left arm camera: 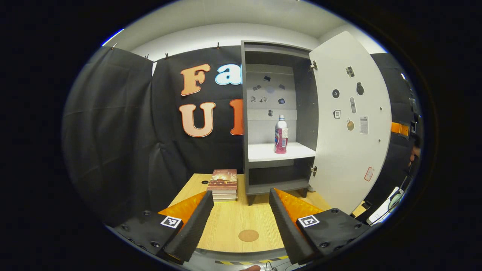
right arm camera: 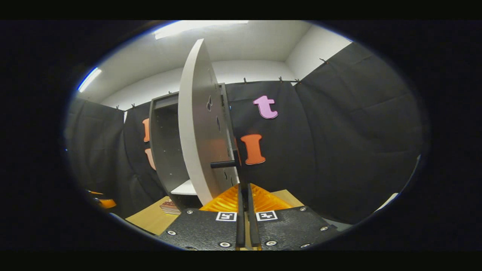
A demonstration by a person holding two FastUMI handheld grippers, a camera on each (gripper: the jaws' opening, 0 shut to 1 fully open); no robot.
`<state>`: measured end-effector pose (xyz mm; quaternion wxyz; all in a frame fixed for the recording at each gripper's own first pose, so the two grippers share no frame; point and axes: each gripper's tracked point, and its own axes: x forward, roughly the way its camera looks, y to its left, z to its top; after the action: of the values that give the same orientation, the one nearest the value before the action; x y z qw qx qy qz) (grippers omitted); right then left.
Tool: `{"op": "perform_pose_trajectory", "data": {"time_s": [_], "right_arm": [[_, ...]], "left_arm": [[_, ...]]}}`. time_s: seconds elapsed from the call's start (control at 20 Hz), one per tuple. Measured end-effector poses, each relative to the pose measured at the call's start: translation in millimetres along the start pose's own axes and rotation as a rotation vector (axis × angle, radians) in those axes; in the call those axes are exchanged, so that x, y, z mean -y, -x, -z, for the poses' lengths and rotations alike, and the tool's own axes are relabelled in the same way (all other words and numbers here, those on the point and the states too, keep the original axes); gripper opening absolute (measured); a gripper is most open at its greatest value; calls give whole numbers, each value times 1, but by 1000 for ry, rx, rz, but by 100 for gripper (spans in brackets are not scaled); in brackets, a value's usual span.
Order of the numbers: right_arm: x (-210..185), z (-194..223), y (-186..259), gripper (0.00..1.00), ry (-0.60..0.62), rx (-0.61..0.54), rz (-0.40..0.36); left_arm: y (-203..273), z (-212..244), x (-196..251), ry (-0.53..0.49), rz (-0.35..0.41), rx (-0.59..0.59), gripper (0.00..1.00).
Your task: Open the cabinet door with the right hand, grasp the bottle in the cabinet with the left hand and place it on the coaster, then close the cabinet door with the right hand.
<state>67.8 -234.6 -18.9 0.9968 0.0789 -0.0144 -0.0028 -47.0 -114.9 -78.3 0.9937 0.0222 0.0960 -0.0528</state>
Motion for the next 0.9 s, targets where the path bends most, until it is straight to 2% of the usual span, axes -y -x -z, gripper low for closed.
{"op": "perform_pose_trajectory", "data": {"time_s": [0.05, 0.1, 0.15, 0.2, 0.25, 0.3, 0.45, 0.5, 0.55, 0.65, 0.7, 0.9], "right_arm": [[0, 0, 1, 0, -3, -5, -17], [1, 1, 3, 0, -4, -13, -29], [2, 0, 5, 7, 9, -11, -34], [4, 1, 6, 7, 23, -16, -31], [5, 1, 8, 0, 30, -15, -30], [3, 0, 10, 7, 30, -10, -32], [4, -5, 23, 7, 31, 0, -27], [4, -9, 30, 0, 35, 12, -21], [0, -13, 37, 6, 29, 29, -21], [-12, -18, 54, 3, 25, 46, -27], [-17, -19, 63, 5, 32, 49, -25], [-47, -23, 99, 5, 59, 68, -36]], "left_arm": [[-1, 0, 3, -2, 2, 0, 96], [-2, -2, 6, -3, 1, 1, 96], [-1, -3, 8, -2, 1, 3, 96], [-1, -4, 10, 1, 3, 4, 94], [0, -4, 13, 2, 3, 4, 94], [0, -5, 14, 2, 1, 4, 94], [4, -5, 16, 0, 0, 4, 96], [5, -6, 16, 2, 1, 7, 96], [5, -9, 17, 2, 2, 11, 96], [2, -18, 18, 5, 5, 31, 94], [-2, -23, 20, 9, 10, 41, 94], [-20, -37, 33, 10, 48, 69, 94]]}}
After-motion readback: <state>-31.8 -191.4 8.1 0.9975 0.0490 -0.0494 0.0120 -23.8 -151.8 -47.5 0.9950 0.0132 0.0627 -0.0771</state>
